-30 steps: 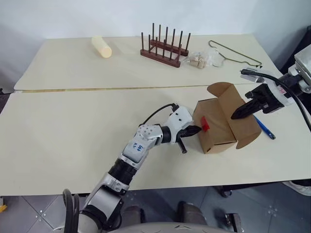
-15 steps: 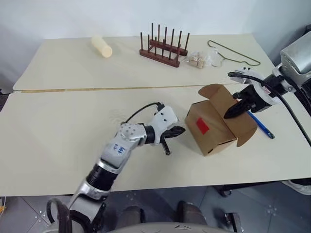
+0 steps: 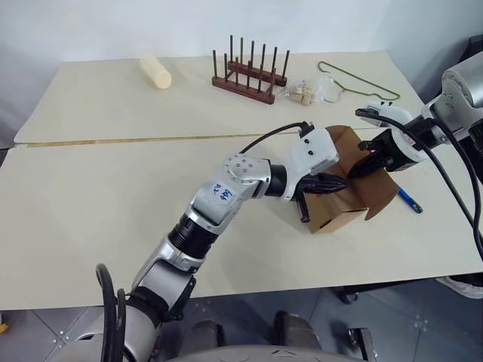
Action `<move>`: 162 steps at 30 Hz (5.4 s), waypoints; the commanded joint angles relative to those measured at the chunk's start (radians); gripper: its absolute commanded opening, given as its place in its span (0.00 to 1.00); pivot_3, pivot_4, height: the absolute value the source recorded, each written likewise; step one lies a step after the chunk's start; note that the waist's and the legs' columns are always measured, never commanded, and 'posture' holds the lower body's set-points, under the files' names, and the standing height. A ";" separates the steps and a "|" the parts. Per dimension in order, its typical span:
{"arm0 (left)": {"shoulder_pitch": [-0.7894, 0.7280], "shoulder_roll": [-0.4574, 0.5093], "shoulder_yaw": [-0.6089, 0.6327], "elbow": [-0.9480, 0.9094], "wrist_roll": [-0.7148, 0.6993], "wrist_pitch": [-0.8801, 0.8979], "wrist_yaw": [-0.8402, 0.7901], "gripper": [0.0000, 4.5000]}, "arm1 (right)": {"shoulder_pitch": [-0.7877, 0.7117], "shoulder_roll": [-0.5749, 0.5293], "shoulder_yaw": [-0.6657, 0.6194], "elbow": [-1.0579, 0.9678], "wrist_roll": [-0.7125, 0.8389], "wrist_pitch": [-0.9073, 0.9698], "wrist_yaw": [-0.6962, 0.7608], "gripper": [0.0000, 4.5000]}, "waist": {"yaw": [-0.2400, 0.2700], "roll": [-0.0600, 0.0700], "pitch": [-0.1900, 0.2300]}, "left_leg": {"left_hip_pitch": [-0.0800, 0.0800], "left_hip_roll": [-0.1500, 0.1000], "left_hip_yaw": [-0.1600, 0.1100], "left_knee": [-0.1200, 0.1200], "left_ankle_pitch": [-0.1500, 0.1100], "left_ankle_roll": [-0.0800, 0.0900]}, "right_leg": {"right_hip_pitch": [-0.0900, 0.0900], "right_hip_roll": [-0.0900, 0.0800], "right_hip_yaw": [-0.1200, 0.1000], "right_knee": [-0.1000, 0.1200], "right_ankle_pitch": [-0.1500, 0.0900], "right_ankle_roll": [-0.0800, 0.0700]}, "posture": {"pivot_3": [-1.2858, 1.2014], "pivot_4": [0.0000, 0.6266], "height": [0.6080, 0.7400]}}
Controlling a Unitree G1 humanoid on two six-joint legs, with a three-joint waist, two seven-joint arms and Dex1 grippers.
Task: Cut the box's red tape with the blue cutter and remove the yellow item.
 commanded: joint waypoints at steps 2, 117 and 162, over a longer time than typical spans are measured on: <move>-0.013 -0.031 -0.038 0.037 0.045 -0.066 0.005 0.00 | -0.002 -0.031 -0.035 -0.044 0.075 0.003 -0.052 0.01 | 0.001 0.000 0.000 | 0.000 0.000 0.000 0.000 0.000 0.000 | 0.000 0.000 0.000 0.000 0.000 0.000 | 0.52 0.24 1.00; -0.306 0.434 -0.282 0.014 -0.110 0.217 -0.483 0.99 | 1.491 -0.004 -1.326 -0.847 0.009 -1.350 0.422 0.99 | 0.009 -0.008 0.004 | 0.008 0.000 0.006 0.002 -0.001 0.002 | 0.004 0.001 0.002 0.001 0.004 -0.001 | 0.52 0.24 1.00; -0.147 0.197 0.438 0.198 -0.188 -0.066 -0.383 0.00 | 1.452 0.145 -1.233 -0.796 0.006 -1.419 0.295 1.00 | 0.001 -0.011 0.006 | 0.006 0.001 0.004 0.013 -0.002 0.004 | 0.004 0.001 0.002 0.005 0.004 0.000 | 0.52 0.24 1.00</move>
